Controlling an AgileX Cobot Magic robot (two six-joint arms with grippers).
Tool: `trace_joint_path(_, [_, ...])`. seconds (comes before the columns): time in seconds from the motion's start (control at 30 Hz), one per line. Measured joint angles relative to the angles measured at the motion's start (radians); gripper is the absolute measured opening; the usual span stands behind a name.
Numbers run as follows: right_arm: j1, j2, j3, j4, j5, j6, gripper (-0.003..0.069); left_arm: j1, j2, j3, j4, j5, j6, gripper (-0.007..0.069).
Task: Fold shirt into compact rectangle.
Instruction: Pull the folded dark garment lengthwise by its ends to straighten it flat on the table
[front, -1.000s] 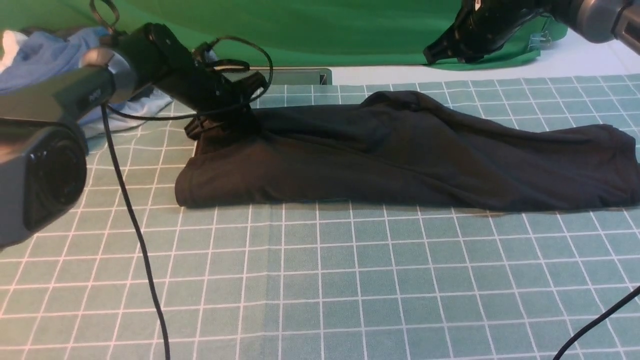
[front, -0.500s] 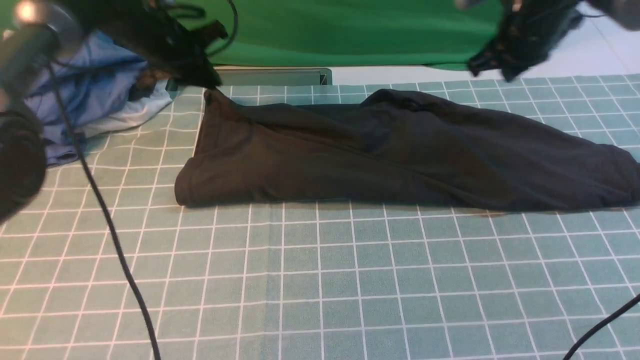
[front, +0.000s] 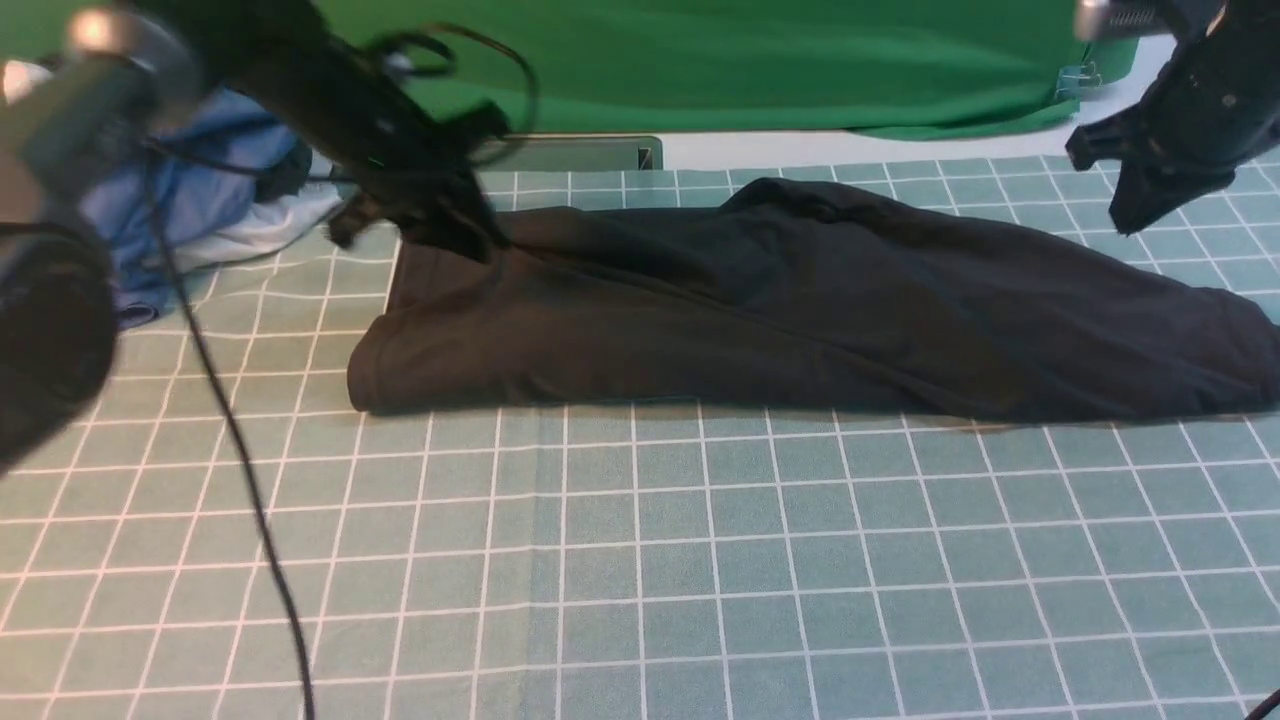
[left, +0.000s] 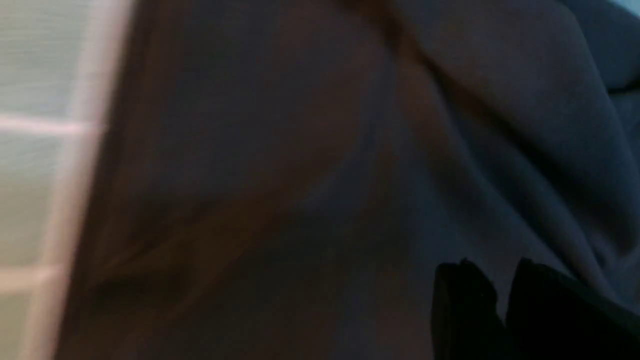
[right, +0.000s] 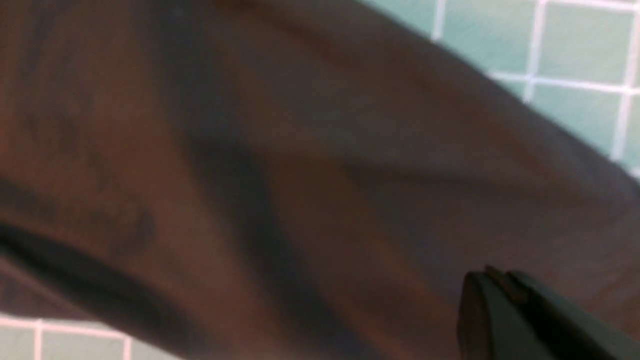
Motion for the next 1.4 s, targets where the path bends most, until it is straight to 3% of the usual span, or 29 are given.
trace_joint_path(0.17, [0.000,0.000,0.021,0.000,-0.002,0.000,0.0028,-0.019,0.094,0.003,-0.059,-0.127,0.002,0.0143])
trace_joint_path(0.4, [0.001,0.000,0.022,0.001,-0.002,0.000,0.0028,-0.016,0.132,0.004,-0.112,-0.530,0.022,0.0145])
trace_joint_path(0.47, [0.000,0.000,0.023,0.000,-0.002,-0.004,0.0028,-0.014,0.136,0.005,-0.114,-0.565,0.026,0.0145])
trace_joint_path(0.6, [0.000,0.000,0.027,0.000,-0.002,-0.027,0.0028,-0.004,0.126,0.003,-0.106,-0.500,0.028,0.0145])
trace_joint_path(0.67, [0.000,-0.004,0.027,-0.003,-0.001,-0.045,0.0028,0.006,0.106,-0.012,-0.068,-0.391,0.026,0.0146])
trace_joint_path(0.77, [0.000,-0.035,0.045,-0.026,-0.003,-0.049,0.0028,0.040,0.034,-0.051,0.047,-0.094,-0.057,0.0149])
trace_joint_path(0.87, [-0.001,-0.083,0.087,-0.041,-0.004,-0.050,0.0028,0.061,-0.038,-0.057,0.130,0.043,-0.097,0.0160])
trace_joint_path(1.1, [-0.001,-0.185,0.253,-0.043,-0.002,-0.051,0.0028,0.069,-0.179,0.119,0.193,0.084,-0.114,0.0233])
trace_joint_path(1.2, [-0.001,-0.191,0.311,-0.046,0.001,-0.052,0.0028,0.062,-0.220,0.289,0.243,0.093,-0.119,0.0311])
trace_joint_path(1.4, [-0.001,-0.193,0.319,-0.046,-0.044,-0.050,0.0028,0.062,-0.219,0.386,0.334,0.008,-0.163,0.0460])
